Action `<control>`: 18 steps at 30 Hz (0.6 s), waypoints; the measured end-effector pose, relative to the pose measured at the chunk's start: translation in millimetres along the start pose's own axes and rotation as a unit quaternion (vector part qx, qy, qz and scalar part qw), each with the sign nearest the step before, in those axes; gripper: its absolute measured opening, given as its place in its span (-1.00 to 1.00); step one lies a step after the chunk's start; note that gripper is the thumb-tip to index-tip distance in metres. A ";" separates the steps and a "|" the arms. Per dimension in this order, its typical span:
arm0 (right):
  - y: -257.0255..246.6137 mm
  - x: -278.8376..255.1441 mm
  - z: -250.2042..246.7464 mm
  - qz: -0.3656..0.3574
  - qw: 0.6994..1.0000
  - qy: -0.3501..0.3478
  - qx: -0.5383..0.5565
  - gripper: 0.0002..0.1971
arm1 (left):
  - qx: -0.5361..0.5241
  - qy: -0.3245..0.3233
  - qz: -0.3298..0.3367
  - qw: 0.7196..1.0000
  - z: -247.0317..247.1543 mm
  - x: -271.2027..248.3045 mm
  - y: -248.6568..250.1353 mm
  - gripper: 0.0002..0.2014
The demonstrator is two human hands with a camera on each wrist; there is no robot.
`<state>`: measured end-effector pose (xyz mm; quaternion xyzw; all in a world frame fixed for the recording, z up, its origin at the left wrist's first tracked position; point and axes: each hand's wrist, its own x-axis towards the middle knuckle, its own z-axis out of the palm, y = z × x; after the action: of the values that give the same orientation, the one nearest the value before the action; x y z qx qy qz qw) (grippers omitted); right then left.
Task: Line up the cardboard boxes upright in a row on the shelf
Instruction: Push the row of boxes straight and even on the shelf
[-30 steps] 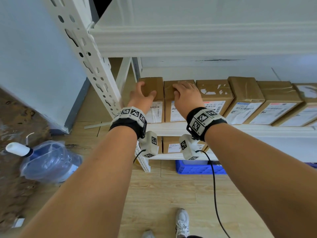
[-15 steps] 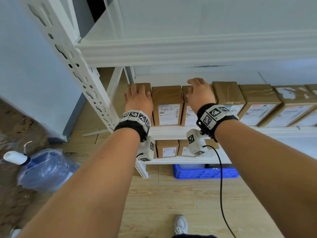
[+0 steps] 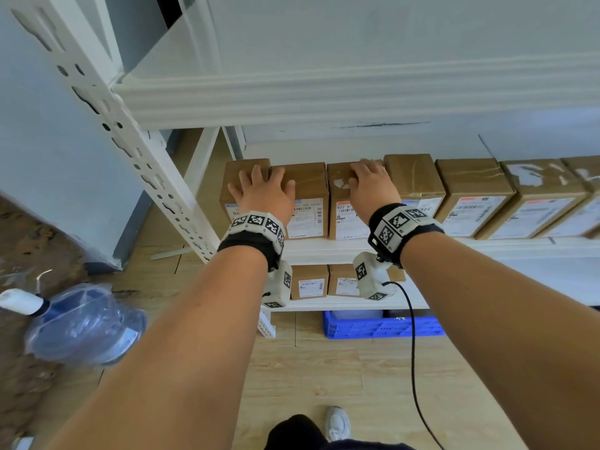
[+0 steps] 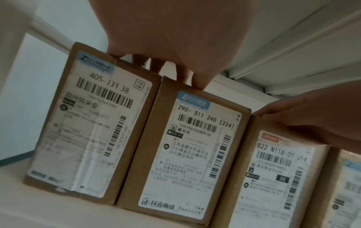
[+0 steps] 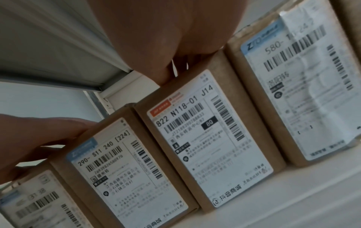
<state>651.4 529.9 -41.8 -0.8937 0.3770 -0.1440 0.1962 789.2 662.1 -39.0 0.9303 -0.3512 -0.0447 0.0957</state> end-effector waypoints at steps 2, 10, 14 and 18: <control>-0.6 0.7 -1.1 0.004 1.000 -0.004 0.004 -0.59 | 0.000 0.001 -0.004 1.000 -0.7 0.3 2.0 -0.51; 2.3 -5.9 -15.9 0.041 0.999 0.005 0.019 -0.60 | -0.005 0.021 0.037 0.999 0.0 -0.2 11.4 -0.51; 13.1 -15.2 -28.2 0.066 0.996 0.052 0.017 -0.60 | -0.004 0.033 0.066 0.997 -0.6 -1.0 29.9 -0.47; 36.6 -22.7 -47.2 0.089 0.993 0.070 0.018 -0.60 | -0.023 0.029 0.115 0.993 1.9 -8.5 62.6 -0.45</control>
<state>594.3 511.7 -19.4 -0.8402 0.4656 -0.1953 0.1977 742.2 621.4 -27.6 0.8823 -0.4517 -0.0149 0.1317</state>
